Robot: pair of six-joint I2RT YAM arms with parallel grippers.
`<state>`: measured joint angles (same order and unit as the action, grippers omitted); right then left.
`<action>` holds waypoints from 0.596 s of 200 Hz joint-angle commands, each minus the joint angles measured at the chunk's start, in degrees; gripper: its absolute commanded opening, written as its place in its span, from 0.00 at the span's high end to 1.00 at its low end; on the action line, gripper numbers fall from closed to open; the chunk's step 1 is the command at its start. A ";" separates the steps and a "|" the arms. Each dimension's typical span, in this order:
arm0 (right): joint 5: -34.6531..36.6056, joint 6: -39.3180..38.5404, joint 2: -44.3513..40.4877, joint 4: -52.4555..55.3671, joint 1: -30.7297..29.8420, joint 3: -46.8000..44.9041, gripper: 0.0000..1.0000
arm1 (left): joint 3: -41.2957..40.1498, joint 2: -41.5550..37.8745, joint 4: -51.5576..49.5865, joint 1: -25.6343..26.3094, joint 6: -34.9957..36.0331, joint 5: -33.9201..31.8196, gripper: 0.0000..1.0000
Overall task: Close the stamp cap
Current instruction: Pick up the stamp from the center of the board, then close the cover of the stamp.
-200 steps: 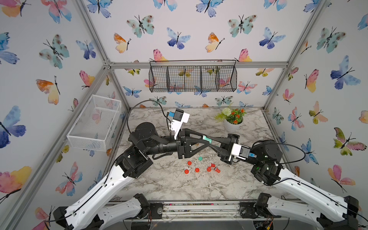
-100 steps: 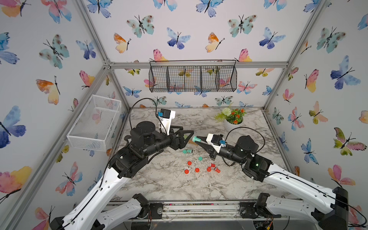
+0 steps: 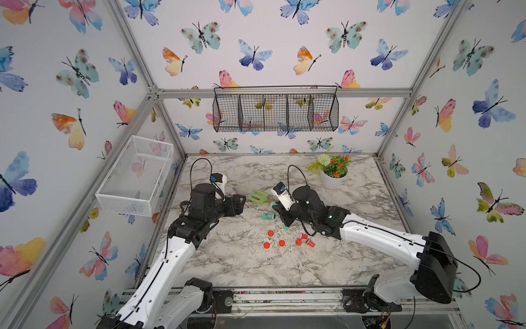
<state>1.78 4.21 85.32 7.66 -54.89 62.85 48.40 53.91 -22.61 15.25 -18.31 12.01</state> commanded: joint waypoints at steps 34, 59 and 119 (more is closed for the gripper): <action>-1.81 9.68 11.83 17.50 3.19 8.25 0.95 | -5.03 -0.80 6.69 -3.12 5.23 -0.28 0.23; -1.26 13.04 17.00 24.34 4.12 13.15 0.96 | -4.55 -0.25 6.37 -3.20 5.51 0.73 0.25; -1.87 16.34 23.40 30.83 5.23 17.93 0.95 | -4.75 1.01 6.49 -3.20 3.89 2.32 0.25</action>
<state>0.62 17.82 107.92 33.41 -50.17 79.42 43.40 54.41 -17.32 12.36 -14.02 12.19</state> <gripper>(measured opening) 0.198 0.747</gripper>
